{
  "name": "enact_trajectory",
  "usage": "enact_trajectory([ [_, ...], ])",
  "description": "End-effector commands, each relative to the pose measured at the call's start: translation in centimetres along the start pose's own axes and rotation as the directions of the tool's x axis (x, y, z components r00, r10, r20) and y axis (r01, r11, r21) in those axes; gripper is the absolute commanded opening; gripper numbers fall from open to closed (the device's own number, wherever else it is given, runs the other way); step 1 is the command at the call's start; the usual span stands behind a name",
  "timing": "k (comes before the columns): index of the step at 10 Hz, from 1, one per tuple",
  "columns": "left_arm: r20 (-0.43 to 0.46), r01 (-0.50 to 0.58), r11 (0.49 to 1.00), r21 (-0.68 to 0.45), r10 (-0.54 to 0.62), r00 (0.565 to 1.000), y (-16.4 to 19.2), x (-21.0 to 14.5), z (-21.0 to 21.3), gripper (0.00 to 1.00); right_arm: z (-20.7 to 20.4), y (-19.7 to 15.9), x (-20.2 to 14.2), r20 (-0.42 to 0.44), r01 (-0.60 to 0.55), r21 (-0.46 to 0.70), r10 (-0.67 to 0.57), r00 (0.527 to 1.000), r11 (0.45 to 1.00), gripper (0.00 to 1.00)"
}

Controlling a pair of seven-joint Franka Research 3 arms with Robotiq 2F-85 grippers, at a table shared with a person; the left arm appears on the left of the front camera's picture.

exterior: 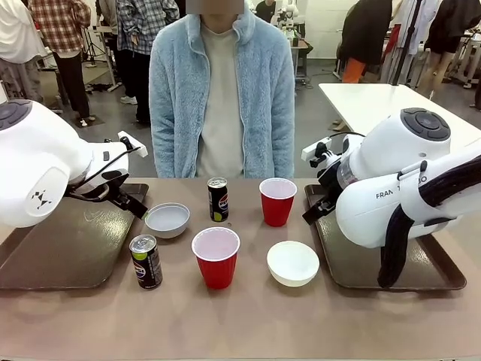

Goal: Prepare tableware on both trays.
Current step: Pick up a Picnic Bowl from the table and place it on a Handle tray.

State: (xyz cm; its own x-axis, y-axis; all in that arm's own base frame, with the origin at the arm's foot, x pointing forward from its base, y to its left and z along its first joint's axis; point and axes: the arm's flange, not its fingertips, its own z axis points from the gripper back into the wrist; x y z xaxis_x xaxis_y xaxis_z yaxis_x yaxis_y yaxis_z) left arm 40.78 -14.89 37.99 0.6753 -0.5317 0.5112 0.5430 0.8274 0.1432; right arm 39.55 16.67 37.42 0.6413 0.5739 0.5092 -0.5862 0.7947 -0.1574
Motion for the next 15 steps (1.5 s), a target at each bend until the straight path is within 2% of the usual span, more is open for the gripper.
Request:
enact_trajectory([
  [1,0.000,0.000,1.000,0.000,0.000,1.000,0.0,0.0,0.0,1.00,0.0,0.0,0.0,0.000,0.000,0.000,0.000,1.000,1.000,1.00],
  [2,0.000,0.000,1.000,0.000,0.000,1.000,0.0,0.0,0.0,1.00,0.0,0.0,0.0,0.000,0.000,0.000,0.000,1.000,1.000,1.00],
  [3,-0.048,-0.008,1.000,-0.028,0.006,0.999,-0.3,-0.1,3.8,1.00,3.2,0.6,0.5,-0.011,-0.009,0.007,0.009,1.000,1.000,1.00],
  [4,-0.057,0.017,0.995,-0.103,-0.023,0.998,-0.9,-0.5,7.9,1.00,6.2,0.7,0.3,-0.031,-0.013,0.008,0.013,0.999,1.000,1.00],
  [5,-0.083,0.089,0.987,-0.133,-0.101,0.991,-0.5,-0.8,10.8,1.00,8.5,0.8,0.3,-0.052,-0.005,-0.003,0.005,0.999,1.000,1.00],
  [6,-0.138,0.104,0.979,-0.174,-0.128,0.982,-0.6,-1.6,13.2,1.00,11.5,1.0,-0.4,-0.086,-0.010,-0.005,0.009,0.996,1.000,1.00],
  [8,-0.269,0.078,0.957,-0.279,-0.156,0.950,-1.1,-3.6,14.7,1.00,14.2,1.1,-3.2,-0.246,0.006,0.021,-0.001,0.969,1.000,1.00],
  [9,-0.308,0.065,0.950,-0.304,-0.162,0.937,-1.3,-4.6,15.1,1.00,14.5,2.0,-4.9,-0.308,0.026,0.044,-0.011,0.951,0.999,1.00],
  [10,-0.335,0.036,0.949,-0.312,-0.146,0.931,-1.9,-5.6,15.2,1.00,14.2,3.5,-7.3,-0.412,0.026,0.075,0.007,0.911,0.997,1.00],
  [11,-0.351,-0.005,0.954,-0.299,-0.105,0.930,-2.1,-5.7,15.1,1.00,13.6,4.4,-8.7,-0.470,0.024,0.104,0.028,0.882,0.994,1.00],
  [12,-0.297,-0.008,0.979,-0.202,-0.053,0.953,-1.6,-4.9,14.6,1.00,12.8,3.8,-8.4,-0.471,-0.048,0.004,0.045,0.881,0.999,1.00],
  [13,-0.349,0.031,0.951,-0.308,-0.143,0.926,-2.0,-5.2,15.4,1.00,14.8,2.3,-4.7,-0.416,0.021,0.089,0.018,0.909,0.996,1.00],
  [14,-0.349,0.031,0.951,-0.308,-0.143,0.926,-2.0,-5.2,15.4,1.00,14.8,2.3,-4.7,-0.416,0.021,0.089,0.018,0.909,0.996,1.00],
  [15,-0.344,0.016,0.961,-0.276,-0.114,0.932,-1.6,-5.0,15.3,1.00,14.4,2.9,-5.2,-0.465,0.000,0.077,0.036,0.885,0.997,1.00],
])
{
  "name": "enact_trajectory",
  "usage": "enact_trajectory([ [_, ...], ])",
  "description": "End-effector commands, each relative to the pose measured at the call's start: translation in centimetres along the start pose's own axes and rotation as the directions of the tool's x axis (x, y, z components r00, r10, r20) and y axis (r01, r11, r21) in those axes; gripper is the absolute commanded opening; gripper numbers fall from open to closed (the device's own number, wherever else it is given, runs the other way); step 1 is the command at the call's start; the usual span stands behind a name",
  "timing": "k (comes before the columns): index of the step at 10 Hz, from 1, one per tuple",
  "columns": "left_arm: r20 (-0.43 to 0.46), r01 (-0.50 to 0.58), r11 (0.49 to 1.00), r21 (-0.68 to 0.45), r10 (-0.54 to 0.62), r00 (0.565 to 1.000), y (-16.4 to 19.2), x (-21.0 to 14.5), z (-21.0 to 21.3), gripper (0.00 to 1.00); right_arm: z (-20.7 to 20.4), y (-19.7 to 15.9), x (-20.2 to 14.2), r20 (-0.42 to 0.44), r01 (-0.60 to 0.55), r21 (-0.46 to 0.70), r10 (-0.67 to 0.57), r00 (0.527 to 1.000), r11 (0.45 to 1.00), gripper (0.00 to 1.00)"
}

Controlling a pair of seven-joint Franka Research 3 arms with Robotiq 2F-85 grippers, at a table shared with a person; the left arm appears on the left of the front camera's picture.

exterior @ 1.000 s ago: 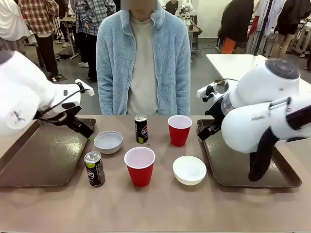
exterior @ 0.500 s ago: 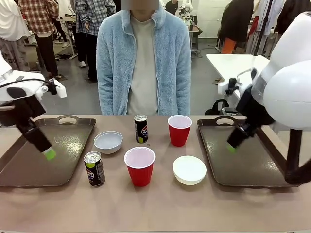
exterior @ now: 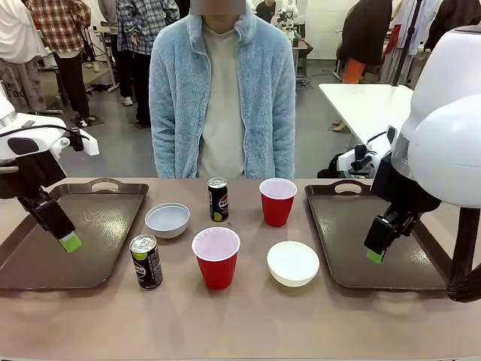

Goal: Prepare tableware on both trays.
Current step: Pick up a Picnic Bowl from the table and place it on a Handle tray.

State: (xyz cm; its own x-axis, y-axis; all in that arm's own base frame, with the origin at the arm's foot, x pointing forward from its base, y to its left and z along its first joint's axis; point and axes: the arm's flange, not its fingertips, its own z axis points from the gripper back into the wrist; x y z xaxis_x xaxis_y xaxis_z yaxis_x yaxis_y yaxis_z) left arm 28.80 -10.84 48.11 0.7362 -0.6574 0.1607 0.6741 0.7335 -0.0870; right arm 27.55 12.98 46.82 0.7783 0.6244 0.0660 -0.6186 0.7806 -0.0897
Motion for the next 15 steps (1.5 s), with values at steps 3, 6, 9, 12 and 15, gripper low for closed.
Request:
enact_trajectory([
  [3,0.082,-0.100,0.899,-0.426,0.148,0.986,6.8,-1.2,-1.1,1.00,-2.0,-7.8,-1.7,0.097,0.146,0.450,-0.211,0.973,0.881,1.00],
  [6,0.231,-0.067,0.713,-0.698,0.313,0.921,13.5,-4.7,0.0,1.00,-2.6,-14.1,-5.5,0.228,0.085,0.785,-0.413,0.882,0.613,1.00],
  [9,0.253,-0.141,0.665,-0.733,0.459,0.851,17.4,-8.6,2.3,1.00,-1.0,-16.0,-9.8,0.243,0.156,0.801,-0.552,0.798,0.578,1.00],
  [12,0.217,-0.238,0.647,-0.724,0.542,0.812,19.2,-11.9,2.7,1.00,-0.4,-17.2,-13.2,0.196,0.250,0.785,-0.611,0.767,0.566,1.00],
  [15,0.206,-0.272,0.645,-0.714,0.564,0.799,19.6,-13.7,2.5,1.00,-0.2,-17.7,-16.2,0.185,0.282,0.781,-0.638,0.748,0.558,1.00],
])
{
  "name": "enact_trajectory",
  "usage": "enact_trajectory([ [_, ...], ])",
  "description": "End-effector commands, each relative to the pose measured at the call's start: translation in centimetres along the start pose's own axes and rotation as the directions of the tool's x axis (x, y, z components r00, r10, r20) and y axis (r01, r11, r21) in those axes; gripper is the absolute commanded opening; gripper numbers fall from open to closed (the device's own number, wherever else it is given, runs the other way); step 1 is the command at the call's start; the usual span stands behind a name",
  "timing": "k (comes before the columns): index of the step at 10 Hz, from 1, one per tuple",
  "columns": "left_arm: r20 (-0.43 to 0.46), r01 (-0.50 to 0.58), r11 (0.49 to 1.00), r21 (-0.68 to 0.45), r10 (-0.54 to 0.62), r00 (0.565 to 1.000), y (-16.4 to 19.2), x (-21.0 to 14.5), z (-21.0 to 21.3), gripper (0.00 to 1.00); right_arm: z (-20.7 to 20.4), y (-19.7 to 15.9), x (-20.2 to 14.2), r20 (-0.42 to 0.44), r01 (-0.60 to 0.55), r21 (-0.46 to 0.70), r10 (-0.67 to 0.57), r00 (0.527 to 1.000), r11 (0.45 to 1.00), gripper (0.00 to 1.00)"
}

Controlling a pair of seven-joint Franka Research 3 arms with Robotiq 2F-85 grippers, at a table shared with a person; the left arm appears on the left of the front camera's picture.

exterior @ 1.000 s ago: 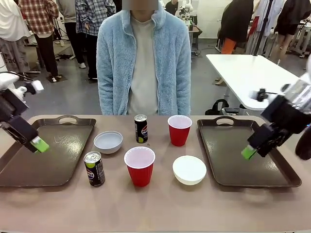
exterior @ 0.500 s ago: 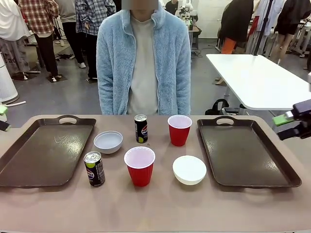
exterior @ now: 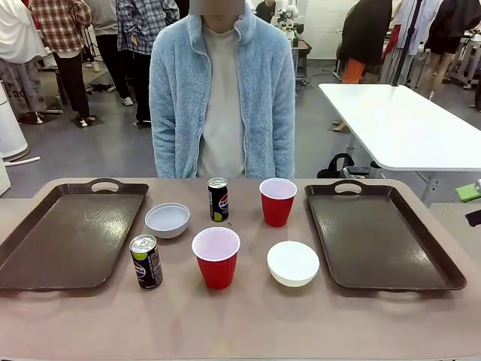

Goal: Prepare tableware on both trays.
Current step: Pick up a Picnic Bowl from the table and place it on a Handle tray.

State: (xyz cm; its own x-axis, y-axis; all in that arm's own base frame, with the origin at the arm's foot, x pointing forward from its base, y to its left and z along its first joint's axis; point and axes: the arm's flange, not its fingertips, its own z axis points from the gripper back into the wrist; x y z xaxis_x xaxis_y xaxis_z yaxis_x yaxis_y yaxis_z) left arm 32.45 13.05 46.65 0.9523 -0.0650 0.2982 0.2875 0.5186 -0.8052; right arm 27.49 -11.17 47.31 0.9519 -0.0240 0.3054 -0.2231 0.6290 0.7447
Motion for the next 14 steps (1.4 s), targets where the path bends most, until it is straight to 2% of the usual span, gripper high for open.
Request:
enact_trajectory([
  [1,-0.004,-0.018,1.000,0.023,0.018,1.000,-0.1,-1.0,0.3,1.00,0.7,0.0,-2.0,0.004,0.024,-0.013,-0.024,1.000,1.000,1.00],
  [3,0.005,-0.025,0.996,0.090,0.025,1.000,-0.6,-2.1,0.9,1.00,0.9,-0.3,-2.4,0.012,0.000,-0.018,0.000,1.000,1.000,1.00],
  [4,0.012,-0.011,1.000,0.017,0.011,1.000,0.2,-0.4,0.7,1.00,1.2,-0.4,-1.0,0.014,0.017,-0.010,-0.017,1.000,1.000,1.00],
  [14,0.012,-0.011,1.000,0.017,0.011,1.000,0.2,-0.4,0.7,1.00,1.2,-0.4,-1.0,0.014,0.017,-0.010,-0.017,1.000,1.000,1.00],
])
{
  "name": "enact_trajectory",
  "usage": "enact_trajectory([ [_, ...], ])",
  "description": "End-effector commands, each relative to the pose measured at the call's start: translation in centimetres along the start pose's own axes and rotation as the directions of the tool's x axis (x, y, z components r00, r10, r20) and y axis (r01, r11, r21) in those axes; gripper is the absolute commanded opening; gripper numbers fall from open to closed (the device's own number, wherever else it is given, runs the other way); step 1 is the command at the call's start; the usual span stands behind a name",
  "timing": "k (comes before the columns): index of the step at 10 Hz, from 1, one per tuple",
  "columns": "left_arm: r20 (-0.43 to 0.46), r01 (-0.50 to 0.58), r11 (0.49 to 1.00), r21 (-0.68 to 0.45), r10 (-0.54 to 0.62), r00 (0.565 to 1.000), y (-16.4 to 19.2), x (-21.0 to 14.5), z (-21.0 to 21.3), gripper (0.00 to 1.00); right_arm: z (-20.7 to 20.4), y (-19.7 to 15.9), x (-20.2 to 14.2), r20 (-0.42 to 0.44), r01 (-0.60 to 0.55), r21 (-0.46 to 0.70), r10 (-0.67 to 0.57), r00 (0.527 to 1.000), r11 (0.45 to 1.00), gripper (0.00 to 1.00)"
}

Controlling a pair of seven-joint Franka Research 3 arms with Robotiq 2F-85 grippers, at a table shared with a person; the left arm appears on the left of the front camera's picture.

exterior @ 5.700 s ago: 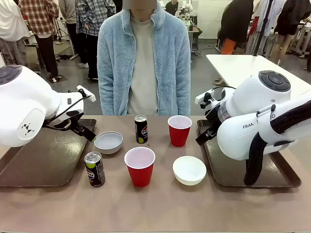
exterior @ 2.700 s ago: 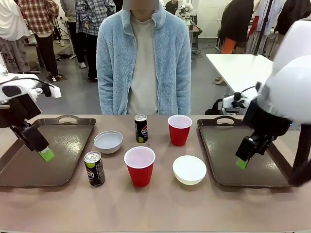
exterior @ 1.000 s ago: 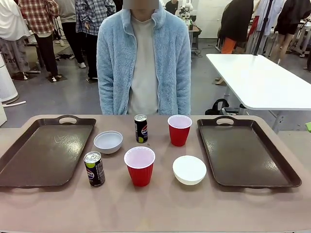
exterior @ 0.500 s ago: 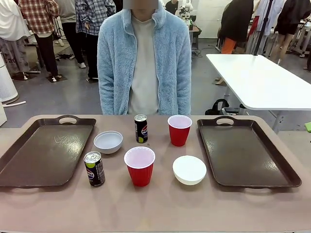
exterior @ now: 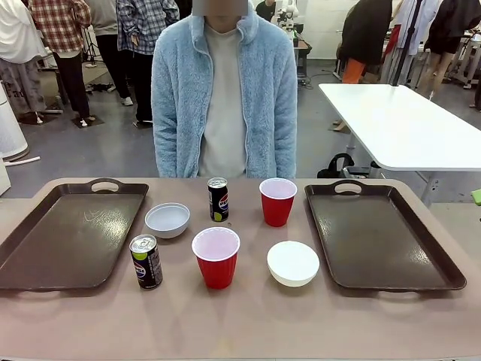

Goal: Prepare tableware on both trays.
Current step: Pick up a Picnic Bowl from the table and place it on a Handle tray.

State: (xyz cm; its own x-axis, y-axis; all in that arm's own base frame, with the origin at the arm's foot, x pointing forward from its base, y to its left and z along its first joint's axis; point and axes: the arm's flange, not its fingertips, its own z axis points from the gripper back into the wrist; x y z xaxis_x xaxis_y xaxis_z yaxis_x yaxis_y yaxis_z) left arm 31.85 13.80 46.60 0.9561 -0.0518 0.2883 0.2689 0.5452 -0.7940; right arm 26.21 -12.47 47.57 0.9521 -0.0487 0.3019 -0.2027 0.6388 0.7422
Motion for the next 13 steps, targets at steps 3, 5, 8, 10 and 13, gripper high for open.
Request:
enact_trajectory([
  [3,0.006,0.005,1.000,-0.014,-0.005,1.000,-0.03,0.19,-0.01,1.00,-0.20,-0.03,0.15,-0.003,-0.001,0.003,0.001,1.000,1.000,1.00],
  [5,0.006,0.005,1.000,-0.014,-0.005,1.000,-0.03,0.19,-0.01,1.00,-0.20,-0.03,0.15,-0.003,-0.001,0.003,0.001,1.000,1.000,1.00],
  [8,0.006,0.005,1.000,-0.014,-0.005,1.000,-0.03,0.19,-0.01,1.00,-0.20,-0.03,0.15,-0.003,-0.001,0.003,0.001,1.000,1.000,1.00],
  [10,0.006,0.005,1.000,-0.014,-0.005,1.000,-0.03,0.19,-0.01,1.00,-0.20,-0.03,0.15,-0.003,-0.001,0.003,0.001,1.000,1.000,1.00],
  [13,0.006,0.005,1.000,-0.014,-0.005,1.000,-0.03,0.19,-0.01,1.00,-0.20,-0.03,0.15,-0.003,-0.001,0.003,0.001,1.000,1.000,1.00],
])
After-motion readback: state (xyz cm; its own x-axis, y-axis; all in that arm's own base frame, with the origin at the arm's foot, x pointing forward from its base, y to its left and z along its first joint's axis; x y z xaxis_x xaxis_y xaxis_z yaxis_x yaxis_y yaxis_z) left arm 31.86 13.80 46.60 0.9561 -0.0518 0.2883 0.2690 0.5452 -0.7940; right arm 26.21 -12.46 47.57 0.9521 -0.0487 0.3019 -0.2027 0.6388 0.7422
